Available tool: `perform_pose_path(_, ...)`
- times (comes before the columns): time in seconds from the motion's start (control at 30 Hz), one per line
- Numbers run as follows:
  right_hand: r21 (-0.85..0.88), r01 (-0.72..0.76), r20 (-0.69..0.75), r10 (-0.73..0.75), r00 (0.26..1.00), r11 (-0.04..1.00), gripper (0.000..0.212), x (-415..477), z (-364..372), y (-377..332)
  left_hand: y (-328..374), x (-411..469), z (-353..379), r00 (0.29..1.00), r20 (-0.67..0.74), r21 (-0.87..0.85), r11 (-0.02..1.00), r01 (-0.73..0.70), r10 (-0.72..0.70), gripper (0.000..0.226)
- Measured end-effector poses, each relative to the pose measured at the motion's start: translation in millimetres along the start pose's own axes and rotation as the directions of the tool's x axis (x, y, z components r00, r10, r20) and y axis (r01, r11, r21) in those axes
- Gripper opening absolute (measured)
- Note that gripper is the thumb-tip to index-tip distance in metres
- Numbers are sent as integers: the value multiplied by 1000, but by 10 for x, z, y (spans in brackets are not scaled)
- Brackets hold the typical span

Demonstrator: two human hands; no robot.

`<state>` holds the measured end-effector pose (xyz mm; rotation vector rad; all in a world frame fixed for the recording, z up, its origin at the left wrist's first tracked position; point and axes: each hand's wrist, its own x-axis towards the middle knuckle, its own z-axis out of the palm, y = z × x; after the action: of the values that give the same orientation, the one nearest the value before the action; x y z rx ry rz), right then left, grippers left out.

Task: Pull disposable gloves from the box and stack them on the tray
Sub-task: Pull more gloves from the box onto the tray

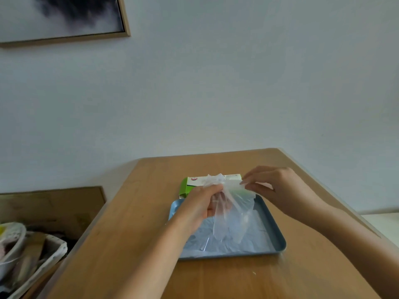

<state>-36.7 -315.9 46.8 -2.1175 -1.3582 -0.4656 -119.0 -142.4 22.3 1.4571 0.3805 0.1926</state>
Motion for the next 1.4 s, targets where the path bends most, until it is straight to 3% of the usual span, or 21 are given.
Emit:
perform_pose_path(0.13, 190, -221, -62, 237, 970, 956, 17, 68, 109, -73, -65, 31, -118, 997, -79, -26, 1000, 9, -11, 27)
perform_pose_path(0.23, 541, -442, 46, 500, 865, 715, 26, 138, 239, -116, -99, 41, -204, 992, -122, 21, 1000, -10, 13, 25)
perform_pose_path(0.3, 674, -509, 128, 593, 795, 536, 31, 150, 320, -115, -103, 11, -293, 993, -116, 118, 993, -5, 19, 38)
perform_pose_path(0.33, 690, -529, 146, 621, 770, 494, 34, 147, 357, -101, -101, -4, -353, 998, -69, 150, 989, 10, 0, 50)
perform_pose_path(0.4, 648, -567, 143, 649, 747, 509, 39, 125, 422, -47, -104, -26, -462, 996, 61, 209, 977, 46, -60, 70)
perform_pose_path(0.47, 551, -603, 125, 658, 743, 576, 44, 87, 507, 43, -133, 0, -569, 988, 101, 302, 950, 83, -118, 61)
perform_pose_path(0.57, 333, -661, 122, 665, 737, 672, 49, 12, 650, 180, -196, 80, -698, 986, 35, 416, 900, 131, -160, 31)
perform_pose_path(0.73, 78, -704, 192, 682, 706, 706, 48, -93, 855, 288, -226, 244, -848, 965, -57, 564, 789, 243, -256, 41)
perform_pose_path(0.87, -111, -651, 217, 657, 722, 751, 41, -127, 913, 311, -20, 329, -963, 943, -29, 548, 784, 293, -333, 37)
perform_pose_path(0.93, -170, -635, 219, 657, 721, 754, 39, -141, 924, 321, 63, 406, -1037, 944, -93, 697, 656, 289, -316, 42)
perform_pose_path(0.97, -189, -630, 220, 658, 720, 753, 39, -154, 936, 322, 79, 441, -1063, 949, -160, 806, 519, 285, -273, 45)
perform_pose_path(1.03, -210, -625, 217, 659, 720, 752, 37, -183, 968, 320, 72, 465, -1066, 959, -269, 930, 235, 283, -91, 48)
perform_pose_path(1.07, -222, -619, 216, 657, 723, 754, 37, -193, 982, 312, 47, 454, -1039, 958, -282, 948, 167, 272, 43, 46)
perform_pose_path(1.17, -246, -610, 219, 656, 722, 753, 35, -203, 1015, 299, -31, 316, -758, 904, -106, 982, 187, 29, 414, 27)
perform_pose_path(1.23, -239, -613, 229, 657, 718, 753, 34, -204, 1025, 297, -85, 206, -489, 853, 77, 945, 234, -227, 516, 14)
perform_pose_path(1.3, -233, -617, 243, 659, 712, 752, 31, -212, 1032, 299, -212, 164, -276, 850, 236, 877, 274, -395, 470, 10)
perform_pose_path(1.4, -225, -626, 244, 665, 706, 747, 28, -220, 1031, 284, -431, 141, -56, 884, 375, 883, 184, -432, 277, 24)
